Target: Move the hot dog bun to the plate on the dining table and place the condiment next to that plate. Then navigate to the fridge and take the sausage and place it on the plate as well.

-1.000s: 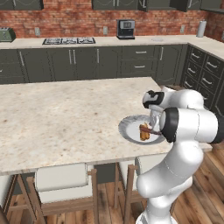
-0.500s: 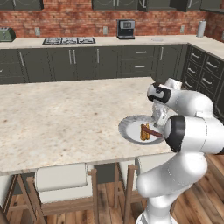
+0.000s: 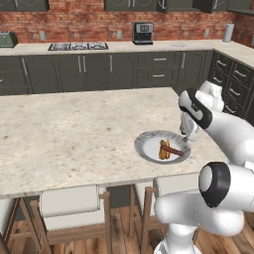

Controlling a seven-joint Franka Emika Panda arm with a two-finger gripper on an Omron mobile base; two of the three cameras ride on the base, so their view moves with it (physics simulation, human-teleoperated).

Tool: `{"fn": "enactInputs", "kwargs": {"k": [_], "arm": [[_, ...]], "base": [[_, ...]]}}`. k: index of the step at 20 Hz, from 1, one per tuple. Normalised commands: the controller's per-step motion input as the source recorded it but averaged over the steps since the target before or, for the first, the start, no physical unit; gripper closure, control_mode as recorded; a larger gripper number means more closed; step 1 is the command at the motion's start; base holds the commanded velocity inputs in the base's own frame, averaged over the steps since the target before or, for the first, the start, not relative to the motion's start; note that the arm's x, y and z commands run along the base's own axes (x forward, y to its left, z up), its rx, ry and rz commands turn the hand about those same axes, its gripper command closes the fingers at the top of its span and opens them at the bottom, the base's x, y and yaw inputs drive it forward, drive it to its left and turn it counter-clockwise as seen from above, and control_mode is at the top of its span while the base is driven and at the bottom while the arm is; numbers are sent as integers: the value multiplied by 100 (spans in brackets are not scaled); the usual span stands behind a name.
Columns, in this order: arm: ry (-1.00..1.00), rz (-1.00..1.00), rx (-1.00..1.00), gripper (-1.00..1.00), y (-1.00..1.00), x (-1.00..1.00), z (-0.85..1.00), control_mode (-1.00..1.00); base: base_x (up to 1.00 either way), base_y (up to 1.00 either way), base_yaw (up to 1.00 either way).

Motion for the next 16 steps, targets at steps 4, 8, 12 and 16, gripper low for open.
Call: {"fn": "enactInputs", "kwargs": {"k": [4, 8, 12, 16], "arm": [[-9, 0, 0, -100, 7, -84, 54, -100], [-8, 0, 0, -100, 10, -80, 54, -100], [-3, 0, 0, -100, 6, -70, 41, -100], [0, -9, 1, -100, 22, -56, 8, -100]], "base": [[0, 0, 0], [0, 0, 0], [0, 0, 0], [0, 0, 0]]}}
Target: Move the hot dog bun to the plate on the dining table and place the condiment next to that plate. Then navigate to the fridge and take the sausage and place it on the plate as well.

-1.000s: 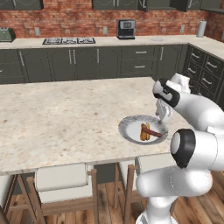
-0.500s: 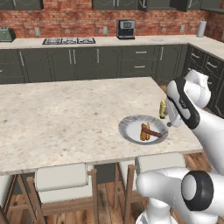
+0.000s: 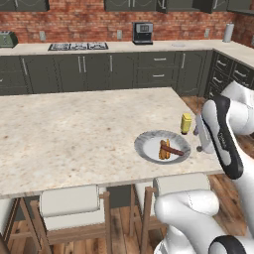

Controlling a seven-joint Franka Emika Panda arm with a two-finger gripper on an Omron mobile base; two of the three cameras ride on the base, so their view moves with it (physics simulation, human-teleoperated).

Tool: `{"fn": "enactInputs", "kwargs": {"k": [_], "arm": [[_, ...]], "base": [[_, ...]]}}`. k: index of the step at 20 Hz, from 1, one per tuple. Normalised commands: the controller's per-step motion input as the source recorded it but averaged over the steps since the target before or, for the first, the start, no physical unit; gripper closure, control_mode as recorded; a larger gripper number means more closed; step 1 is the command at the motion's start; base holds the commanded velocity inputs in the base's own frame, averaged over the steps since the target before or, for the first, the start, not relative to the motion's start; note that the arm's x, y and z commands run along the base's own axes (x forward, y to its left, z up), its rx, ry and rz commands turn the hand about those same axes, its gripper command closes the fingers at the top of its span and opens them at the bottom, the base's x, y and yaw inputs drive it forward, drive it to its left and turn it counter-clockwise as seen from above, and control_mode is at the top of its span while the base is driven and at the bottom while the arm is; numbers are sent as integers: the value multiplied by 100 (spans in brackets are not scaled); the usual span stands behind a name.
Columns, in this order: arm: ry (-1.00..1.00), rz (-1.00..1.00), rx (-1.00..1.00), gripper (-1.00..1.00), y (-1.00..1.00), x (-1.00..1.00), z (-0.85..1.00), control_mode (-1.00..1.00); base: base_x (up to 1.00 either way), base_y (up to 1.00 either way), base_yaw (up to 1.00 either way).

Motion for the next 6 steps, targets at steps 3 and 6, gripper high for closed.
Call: {"fn": "enactInputs", "kwargs": {"k": [3, 6], "arm": [[0, -23, 2, -100, 42, -50, 0, -100], [0, -28, 4, -100, 51, -45, 0, -100]], "base": [[0, 0, 0], [0, 0, 0]]}}
